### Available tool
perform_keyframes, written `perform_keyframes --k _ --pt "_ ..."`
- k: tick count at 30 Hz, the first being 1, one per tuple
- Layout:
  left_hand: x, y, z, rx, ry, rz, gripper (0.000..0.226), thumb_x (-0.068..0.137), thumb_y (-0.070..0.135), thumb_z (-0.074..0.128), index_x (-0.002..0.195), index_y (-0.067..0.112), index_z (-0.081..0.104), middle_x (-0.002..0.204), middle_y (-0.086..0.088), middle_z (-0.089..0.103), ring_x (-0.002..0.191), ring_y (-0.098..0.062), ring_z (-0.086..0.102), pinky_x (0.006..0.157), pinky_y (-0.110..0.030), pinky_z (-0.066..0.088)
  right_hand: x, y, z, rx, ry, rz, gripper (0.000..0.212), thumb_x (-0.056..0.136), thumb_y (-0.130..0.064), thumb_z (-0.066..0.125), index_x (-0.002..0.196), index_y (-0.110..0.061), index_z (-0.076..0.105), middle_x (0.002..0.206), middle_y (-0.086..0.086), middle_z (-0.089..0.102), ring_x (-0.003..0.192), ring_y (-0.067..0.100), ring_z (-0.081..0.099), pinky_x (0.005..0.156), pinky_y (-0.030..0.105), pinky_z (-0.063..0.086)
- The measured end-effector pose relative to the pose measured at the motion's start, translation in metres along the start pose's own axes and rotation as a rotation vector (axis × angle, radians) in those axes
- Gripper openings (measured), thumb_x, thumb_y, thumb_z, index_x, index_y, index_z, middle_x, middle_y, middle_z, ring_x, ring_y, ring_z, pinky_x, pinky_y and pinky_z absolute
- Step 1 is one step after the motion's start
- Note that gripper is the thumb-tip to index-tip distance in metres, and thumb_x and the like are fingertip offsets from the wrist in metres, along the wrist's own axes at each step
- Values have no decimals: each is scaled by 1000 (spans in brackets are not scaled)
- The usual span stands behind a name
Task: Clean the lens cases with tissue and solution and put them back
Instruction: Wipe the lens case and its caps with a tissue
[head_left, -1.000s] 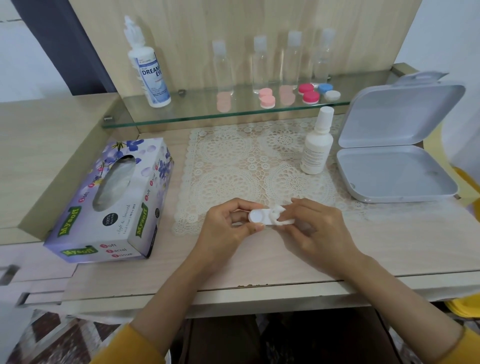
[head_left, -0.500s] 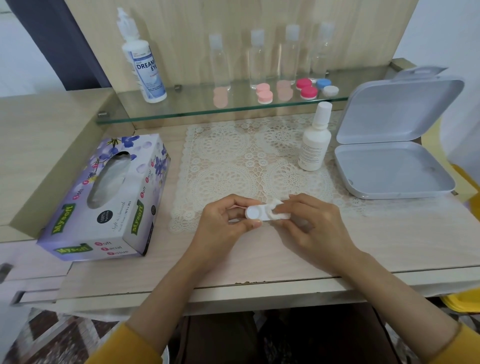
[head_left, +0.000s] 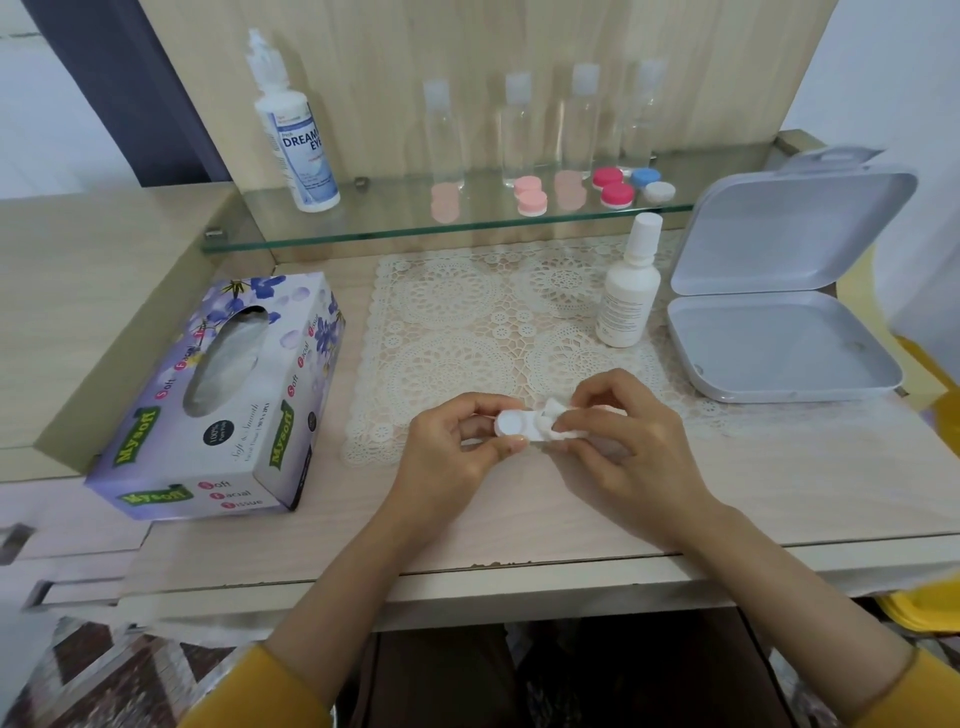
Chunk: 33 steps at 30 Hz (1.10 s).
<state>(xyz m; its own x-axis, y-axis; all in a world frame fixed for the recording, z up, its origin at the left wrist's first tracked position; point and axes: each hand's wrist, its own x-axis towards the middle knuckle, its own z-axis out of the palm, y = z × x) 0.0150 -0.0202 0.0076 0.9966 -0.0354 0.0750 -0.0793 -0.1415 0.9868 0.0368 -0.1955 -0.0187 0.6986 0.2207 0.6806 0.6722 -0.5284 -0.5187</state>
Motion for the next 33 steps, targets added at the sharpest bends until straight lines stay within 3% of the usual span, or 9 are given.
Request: perform_keyframes --k 4,10,14,17,22,26,33 --pt "-2 1 1 3 68 25 25 74 -5 69 92 13 65 85 2 68 74 -5 64 69 -13 49 3 -2 -8 58 55 -11 14 79 -16 62 80 -7 73 79 6 64 73 12 59 66 19 45" --pt "-1 1 -3 -5 188 45 26 73 3 72 93 18 63 85 -1 67 71 -7 63 70 -15 50 1 -15 -12 120 15 11 14 75 -22 64 78 -12 73 81 -7 67 75 10 62 69 21 48" --pt "-2 4 -2 -17 185 51 21 72 5 73 90 11 64 85 -3 68 73 -6 63 70 -16 50 3 -14 -9 193 -51 36 13 75 -26 65 78 -18 75 109 -1 63 100 15 60 83 30 49" --pt "-3 6 -2 -33 140 55 20 72 4 72 89 11 63 85 -3 68 75 -10 65 71 -18 51 6 -15 -7 241 -90 41 13 75 -25 65 79 -17 75 124 0 58 112 12 56 91 24 46" --pt "-8 10 1 -146 52 11 24 69 15 69 91 11 62 87 -6 68 80 -14 66 76 -25 54 9 -16 -3 245 -79 25 14 76 -23 65 80 -13 74 107 -3 65 96 3 62 85 16 46" --pt "-11 10 1 -260 -137 -114 42 72 18 71 110 14 55 95 -7 68 90 -18 66 80 -31 55 7 -15 -4 267 -49 83 16 76 -25 64 81 -15 74 101 -5 67 91 1 63 80 19 50" --pt "-15 17 8 -211 26 -148 46 61 23 71 103 11 55 77 -7 65 60 -2 59 54 -11 42 8 -18 -3 360 -37 166 19 74 -27 63 86 -16 73 93 -3 67 85 5 65 71 20 54"
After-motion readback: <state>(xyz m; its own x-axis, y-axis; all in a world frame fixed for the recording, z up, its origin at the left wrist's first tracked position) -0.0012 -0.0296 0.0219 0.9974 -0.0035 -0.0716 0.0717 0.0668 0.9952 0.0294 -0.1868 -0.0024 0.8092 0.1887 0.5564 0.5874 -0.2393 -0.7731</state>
